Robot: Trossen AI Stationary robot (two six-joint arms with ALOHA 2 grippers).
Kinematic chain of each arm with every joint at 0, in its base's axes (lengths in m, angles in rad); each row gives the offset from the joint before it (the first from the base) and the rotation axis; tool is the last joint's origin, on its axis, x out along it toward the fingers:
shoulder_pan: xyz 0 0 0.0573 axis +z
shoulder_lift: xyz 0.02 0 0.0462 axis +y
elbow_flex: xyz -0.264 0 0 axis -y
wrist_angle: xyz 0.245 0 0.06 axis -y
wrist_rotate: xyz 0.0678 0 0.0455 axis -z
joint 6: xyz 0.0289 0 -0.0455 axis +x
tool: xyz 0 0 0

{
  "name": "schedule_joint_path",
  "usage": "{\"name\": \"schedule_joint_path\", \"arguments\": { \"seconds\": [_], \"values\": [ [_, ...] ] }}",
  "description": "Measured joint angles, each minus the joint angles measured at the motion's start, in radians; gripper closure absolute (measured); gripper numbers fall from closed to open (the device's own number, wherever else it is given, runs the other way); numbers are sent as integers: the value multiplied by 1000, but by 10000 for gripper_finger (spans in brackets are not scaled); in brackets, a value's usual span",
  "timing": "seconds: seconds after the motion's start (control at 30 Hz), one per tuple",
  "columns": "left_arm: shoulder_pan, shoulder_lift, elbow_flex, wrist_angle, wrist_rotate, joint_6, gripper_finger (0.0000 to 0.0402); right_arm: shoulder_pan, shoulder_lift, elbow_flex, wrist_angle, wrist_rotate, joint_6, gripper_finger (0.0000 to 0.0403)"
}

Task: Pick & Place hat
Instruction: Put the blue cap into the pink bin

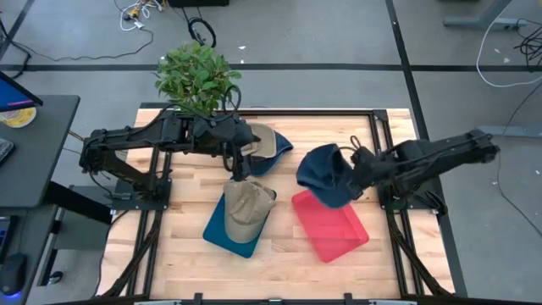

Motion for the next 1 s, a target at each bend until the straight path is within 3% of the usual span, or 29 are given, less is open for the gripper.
{"name": "schedule_joint_path", "arguments": {
  "seconds": [0.2,0.33,0.47,0.8,1.0],
  "values": [
    [9,0,0,0,0,12,125,106,173,278,-178,334,-161,397],
    [23,0,0,14,0,2,125,125,224,421,-168,435,-345,398],
    [27,0,0,87,0,-19,125,130,235,495,-168,543,-424,398],
    [40,0,0,421,-45,-72,125,134,234,506,-105,519,-497,398],
    [76,6,0,428,-29,-129,125,135,233,506,23,524,-598,398]
  ]
}}
